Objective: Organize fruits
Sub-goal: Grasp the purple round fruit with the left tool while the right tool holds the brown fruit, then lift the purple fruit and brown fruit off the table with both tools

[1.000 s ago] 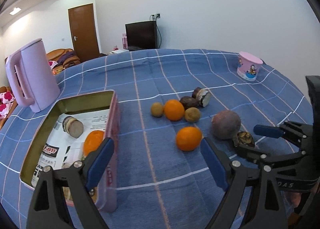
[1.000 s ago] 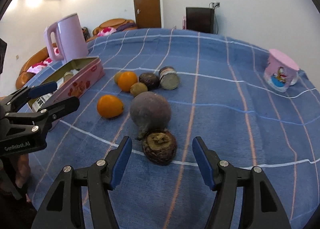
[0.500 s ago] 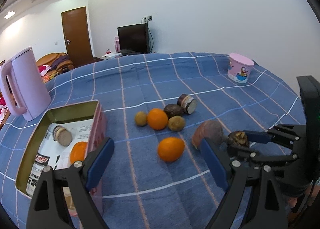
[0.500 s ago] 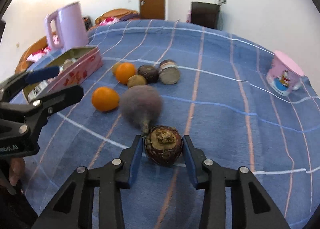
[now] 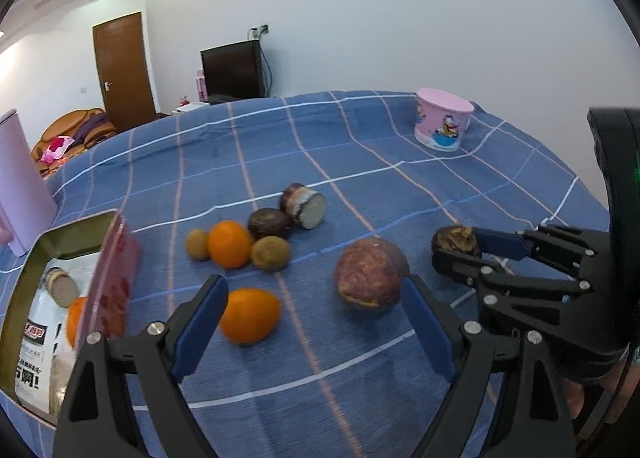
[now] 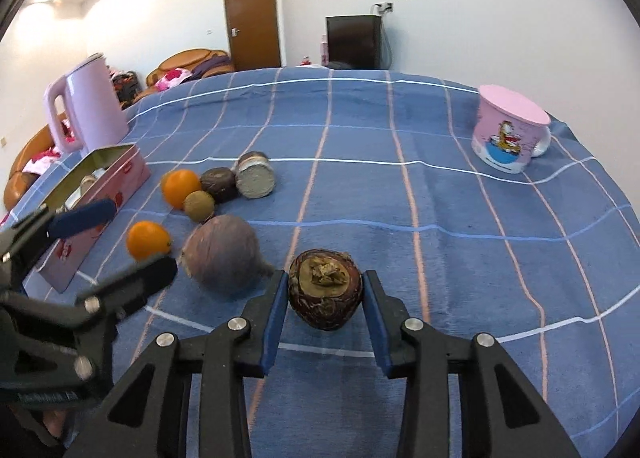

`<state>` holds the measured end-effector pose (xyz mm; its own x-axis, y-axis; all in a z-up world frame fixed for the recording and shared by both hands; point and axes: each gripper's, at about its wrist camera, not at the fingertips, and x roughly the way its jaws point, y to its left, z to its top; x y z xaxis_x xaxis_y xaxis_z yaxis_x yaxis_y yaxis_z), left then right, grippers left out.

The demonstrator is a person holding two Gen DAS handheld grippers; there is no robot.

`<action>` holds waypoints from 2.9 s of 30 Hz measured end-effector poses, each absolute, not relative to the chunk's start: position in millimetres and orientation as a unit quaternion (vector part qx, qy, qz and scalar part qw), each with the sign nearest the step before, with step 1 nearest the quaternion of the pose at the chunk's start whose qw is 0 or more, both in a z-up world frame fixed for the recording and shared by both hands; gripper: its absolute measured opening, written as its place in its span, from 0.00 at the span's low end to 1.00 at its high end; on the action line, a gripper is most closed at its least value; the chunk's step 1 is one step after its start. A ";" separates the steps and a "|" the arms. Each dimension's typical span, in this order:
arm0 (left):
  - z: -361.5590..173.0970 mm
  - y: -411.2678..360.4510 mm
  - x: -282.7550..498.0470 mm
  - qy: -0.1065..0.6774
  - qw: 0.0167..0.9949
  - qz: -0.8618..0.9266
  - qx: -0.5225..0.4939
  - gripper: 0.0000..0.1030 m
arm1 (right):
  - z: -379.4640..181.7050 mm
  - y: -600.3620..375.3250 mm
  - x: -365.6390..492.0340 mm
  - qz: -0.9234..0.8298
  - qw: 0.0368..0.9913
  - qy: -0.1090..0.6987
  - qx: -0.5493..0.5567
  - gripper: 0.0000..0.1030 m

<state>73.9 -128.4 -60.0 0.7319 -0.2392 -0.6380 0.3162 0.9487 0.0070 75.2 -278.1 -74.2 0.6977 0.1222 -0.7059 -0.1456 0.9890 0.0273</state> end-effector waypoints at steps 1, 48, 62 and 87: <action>-61.4 -133.8 76.3 0.337 0.927 -0.155 0.060 0.88 | -74.3 -280.9 76.0 0.066 0.922 0.381 -0.012 0.38; -56.6 -136.1 80.5 0.313 0.938 -0.151 0.021 0.50 | -52.5 -296.8 54.4 0.076 0.954 0.289 0.010 0.38; -51.8 -134.8 70.5 0.284 0.948 -0.140 0.026 0.50 | -47.9 -296.2 46.8 0.078 0.961 0.266 0.008 0.38; -44.0 -131.5 55.7 0.240 0.963 -0.117 0.029 0.50 | -41.3 -294.6 34.8 0.077 0.970 0.229 0.001 0.38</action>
